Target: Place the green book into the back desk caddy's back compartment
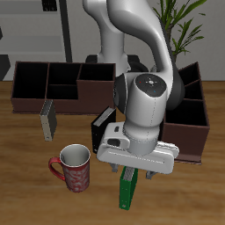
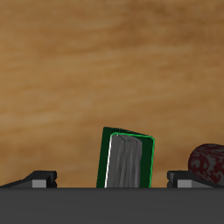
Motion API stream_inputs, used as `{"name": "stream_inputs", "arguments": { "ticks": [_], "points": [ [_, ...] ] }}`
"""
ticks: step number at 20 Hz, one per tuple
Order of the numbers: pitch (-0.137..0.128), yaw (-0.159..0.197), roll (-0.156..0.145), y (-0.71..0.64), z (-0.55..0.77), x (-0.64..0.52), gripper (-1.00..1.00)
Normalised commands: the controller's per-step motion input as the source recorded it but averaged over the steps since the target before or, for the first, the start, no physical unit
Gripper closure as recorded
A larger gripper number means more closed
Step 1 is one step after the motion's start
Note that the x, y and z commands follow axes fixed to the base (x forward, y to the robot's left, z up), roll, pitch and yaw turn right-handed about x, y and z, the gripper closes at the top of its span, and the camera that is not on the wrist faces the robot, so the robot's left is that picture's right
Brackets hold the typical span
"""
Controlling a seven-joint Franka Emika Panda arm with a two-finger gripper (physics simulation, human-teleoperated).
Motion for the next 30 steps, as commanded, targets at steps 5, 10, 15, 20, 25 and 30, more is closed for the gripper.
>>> {"name": "stream_inputs", "arguments": {
  "ticks": [5, 10, 15, 20, 25, 30],
  "points": [
    [0.033, -0.027, 0.012, 0.02, -0.23, -0.01, 1.0],
    [0.004, -0.001, 0.011, 0.03, 0.0, -0.05, 1.0],
    [-0.037, 0.023, 0.01, -0.03, 0.31, -0.18, 1.0],
    [-0.05, 0.021, 0.017, -0.06, 0.45, -0.15, 1.0],
    [-0.053, 0.037, -0.004, -0.24, 0.75, -0.32, 1.0],
    [-0.044, 0.004, -0.021, -0.25, 0.58, -0.22, 1.0]
  ]
}}
